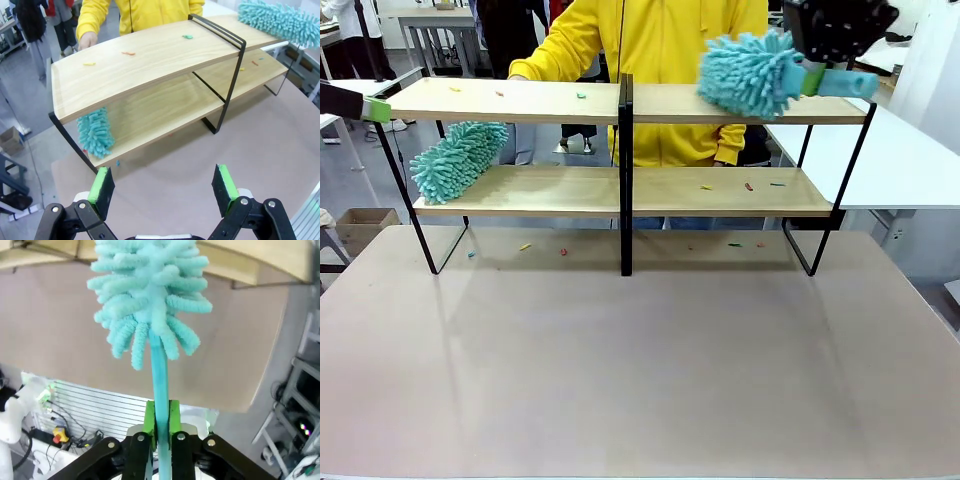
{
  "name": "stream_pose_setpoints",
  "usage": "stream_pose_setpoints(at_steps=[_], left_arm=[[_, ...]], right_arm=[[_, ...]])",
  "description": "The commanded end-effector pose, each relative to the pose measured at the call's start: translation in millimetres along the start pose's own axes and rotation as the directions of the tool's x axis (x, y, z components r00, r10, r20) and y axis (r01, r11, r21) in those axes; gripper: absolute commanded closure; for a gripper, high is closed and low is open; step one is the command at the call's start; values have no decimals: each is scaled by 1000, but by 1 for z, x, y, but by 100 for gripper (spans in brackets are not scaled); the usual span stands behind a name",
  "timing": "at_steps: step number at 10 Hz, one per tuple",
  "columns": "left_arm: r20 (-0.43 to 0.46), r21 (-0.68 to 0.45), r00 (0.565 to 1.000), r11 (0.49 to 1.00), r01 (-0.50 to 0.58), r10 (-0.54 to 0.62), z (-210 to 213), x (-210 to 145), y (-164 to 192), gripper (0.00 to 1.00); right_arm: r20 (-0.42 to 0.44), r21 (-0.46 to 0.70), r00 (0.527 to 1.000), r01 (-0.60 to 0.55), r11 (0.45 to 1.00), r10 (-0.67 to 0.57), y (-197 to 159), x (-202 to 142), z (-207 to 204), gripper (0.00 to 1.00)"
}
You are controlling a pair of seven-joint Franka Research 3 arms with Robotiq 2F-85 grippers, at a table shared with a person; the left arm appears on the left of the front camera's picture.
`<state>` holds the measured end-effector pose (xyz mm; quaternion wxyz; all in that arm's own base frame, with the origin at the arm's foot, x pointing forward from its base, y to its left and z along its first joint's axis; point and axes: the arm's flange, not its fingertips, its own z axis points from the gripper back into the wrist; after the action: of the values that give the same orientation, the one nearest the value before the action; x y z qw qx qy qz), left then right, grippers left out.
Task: Clean the shelves.
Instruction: Clean a randomly selected level of the Shelf with the Duster.
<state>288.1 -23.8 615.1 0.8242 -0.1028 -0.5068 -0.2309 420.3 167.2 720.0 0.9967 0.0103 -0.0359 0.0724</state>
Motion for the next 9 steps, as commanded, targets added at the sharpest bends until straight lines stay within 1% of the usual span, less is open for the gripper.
stream_pose_setpoints(at_steps=[1, 2, 3, 4, 5, 6, 7, 8, 9], left_arm=[[0, 2, 1000, 1000, 20, -20, 1, 1, 2, 0], [0, 2, 1000, 1000, 20, -20, 1, 1, 2, 0], [0, 2, 1000, 1000, 20, -20, 1, 1, 2, 0], [0, 2, 1000, 1000, 20, -20, 1, 1, 2, 0], [0, 2, 1000, 1000, 20, -20, 1, 1, 2, 0], [0, 2, 1000, 1000, 20, -20, 1, 1, 2, 0], [0, 2, 1000, 1000, 20, -20, 1, 1, 2, 0], [0, 2, 1000, 1000, 20, -20, 1, 1, 2, 0], [0, 2, 1000, 1000, 20, -20, 1, 1, 2, 0]], right_arm=[[-39, -56, 991, 123, 991, -125, -24, -13, -6, 88], [-54, -108, 978, 196, 975, -202, -43, -18, -12, 88], [-44, -143, 958, 275, 951, -284, -65, -26, -14, 88], [-26, -172, 934, 346, 922, -356, -88, -34, -11, 88], [20, -223, 905, 418, 881, -425, -104, -41, -8, 88], [193, -150, 909, 399, 904, -369, -109, -49, -2, 88], [292, 47, 935, 196, 980, -201, -103, -54, 4, 88], [324, 193, 941, 35, 981, -98, -104, -56, 7, 88], [312, 290, 949, -42, 956, -53, -109, -56, 6, 88]])
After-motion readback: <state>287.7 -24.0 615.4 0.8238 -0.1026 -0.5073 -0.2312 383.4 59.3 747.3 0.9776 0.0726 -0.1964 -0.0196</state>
